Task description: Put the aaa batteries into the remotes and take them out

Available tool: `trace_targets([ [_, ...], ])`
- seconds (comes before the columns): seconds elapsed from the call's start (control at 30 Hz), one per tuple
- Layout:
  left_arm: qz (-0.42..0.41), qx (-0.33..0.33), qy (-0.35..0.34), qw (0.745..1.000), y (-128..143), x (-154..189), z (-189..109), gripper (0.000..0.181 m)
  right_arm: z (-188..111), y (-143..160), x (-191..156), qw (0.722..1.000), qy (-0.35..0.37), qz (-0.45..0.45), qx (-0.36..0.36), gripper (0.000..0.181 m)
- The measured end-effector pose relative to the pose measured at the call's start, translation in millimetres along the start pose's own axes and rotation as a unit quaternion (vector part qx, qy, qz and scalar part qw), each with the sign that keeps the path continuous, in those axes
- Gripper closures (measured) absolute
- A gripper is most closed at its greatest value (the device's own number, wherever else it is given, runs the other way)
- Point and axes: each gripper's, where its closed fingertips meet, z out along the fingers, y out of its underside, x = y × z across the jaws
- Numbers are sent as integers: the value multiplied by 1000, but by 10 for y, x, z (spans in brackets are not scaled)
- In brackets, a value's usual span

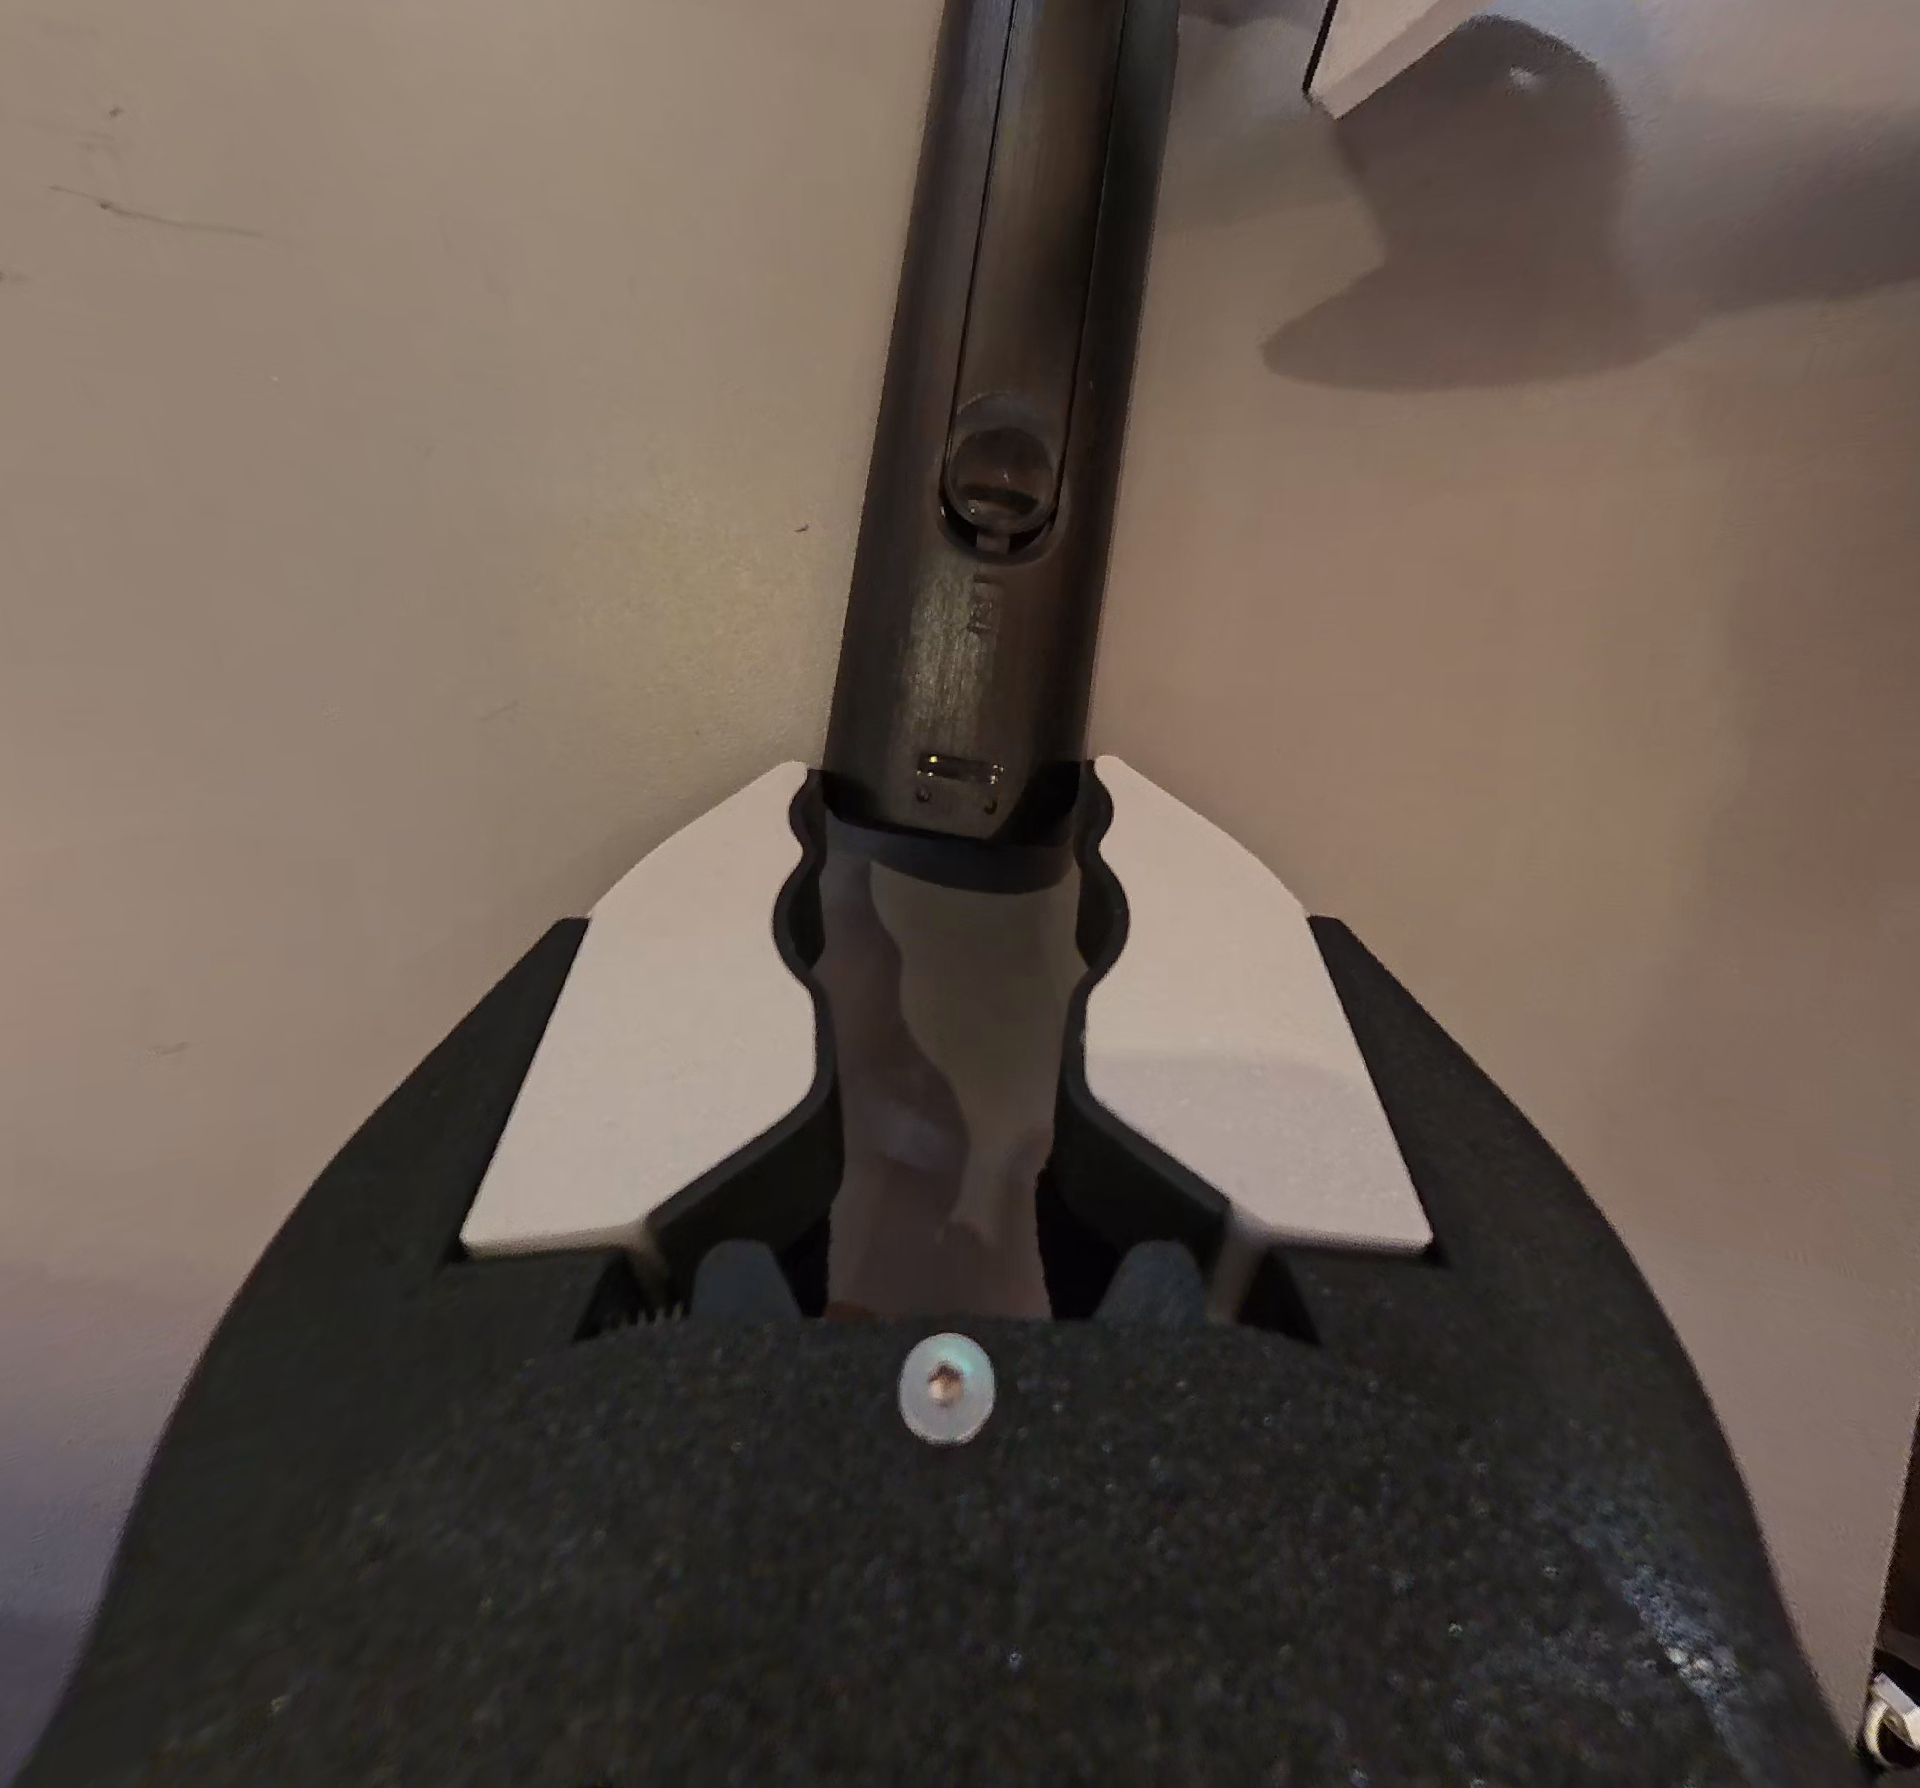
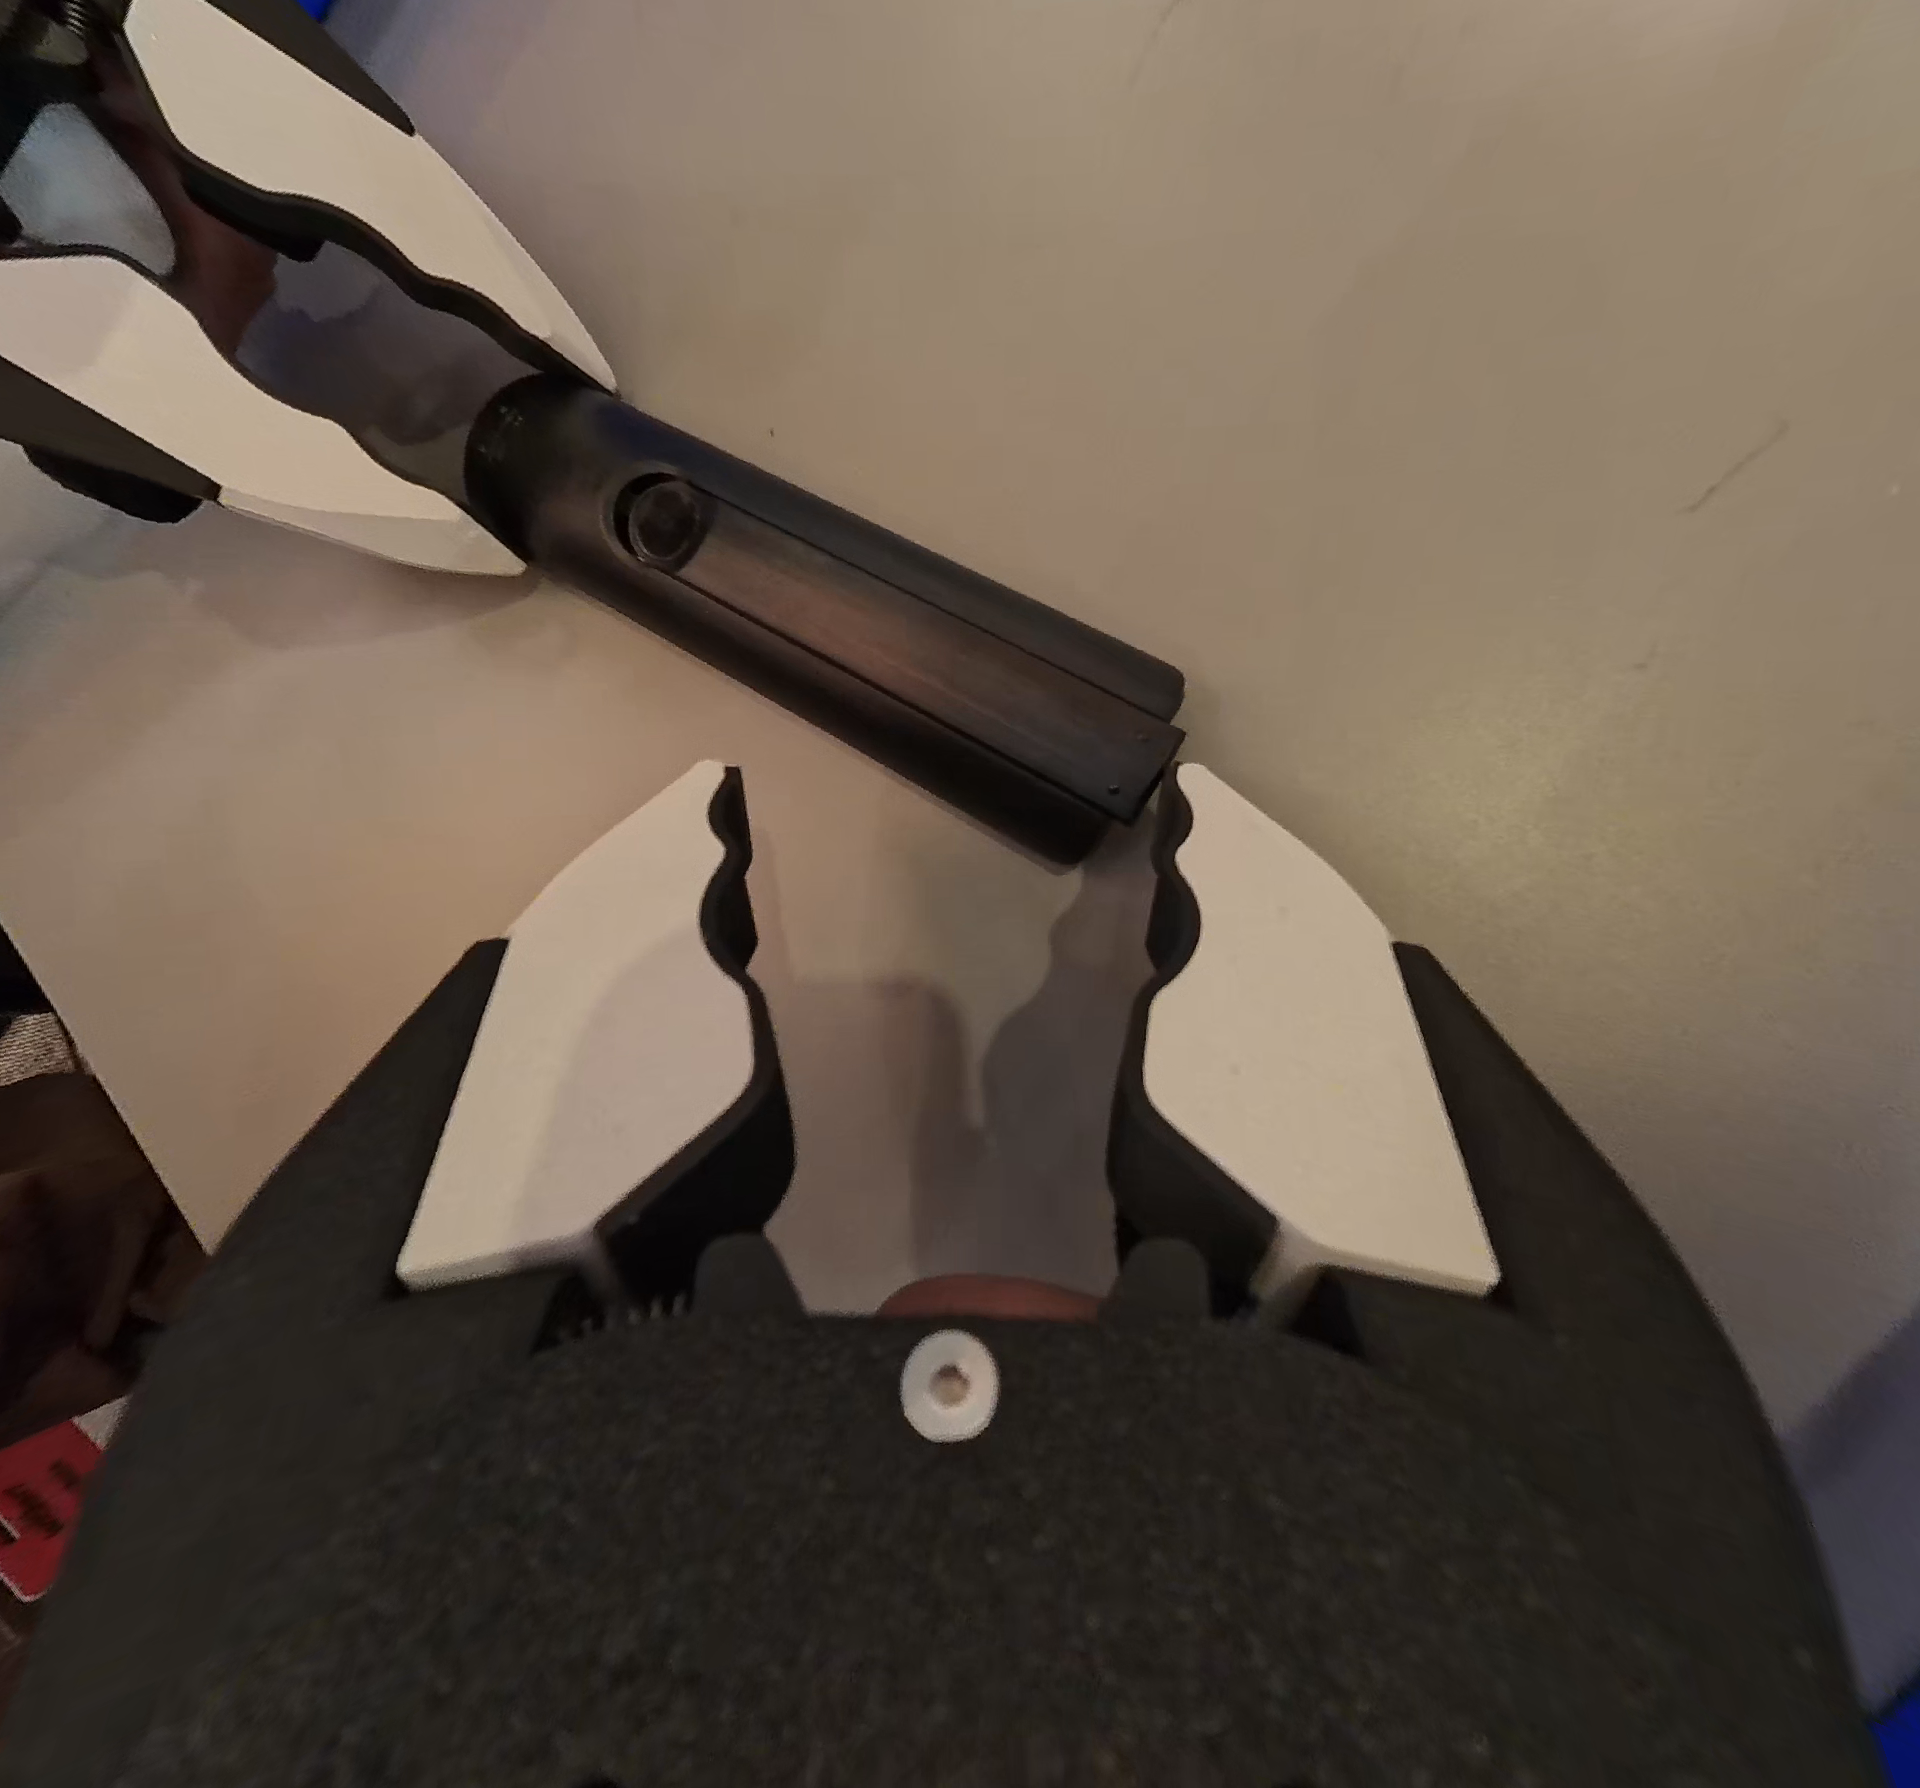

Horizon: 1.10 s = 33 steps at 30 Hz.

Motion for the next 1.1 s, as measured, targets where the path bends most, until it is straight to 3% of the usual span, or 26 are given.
trace_targets([
  [0.23,-1,-4,-1,1000,6,-4,6,135,26,-4,-6,1000,-8,-6,-2,104],
  [0.5,-2,-6,-2,1000,8,-8,12,136,79,82,-57,993,48,-92,-49,92],
  [0.63,-2,-4,-1,1000,8,-7,12,136,76,53,-45,995,39,-78,-41,100],
  [0.87,-1,-3,-1,1000,10,-11,15,136,47,51,-66,997,7,-66,-30,99],
  [1.0,-2,5,2,1000,5,-4,19,135,-5,8,10,999,-2,-45,-17,115],
  [1.1,-2,4,2,1000,5,-2,18,135,-92,-89,1,995,-2,-95,0,108],
])
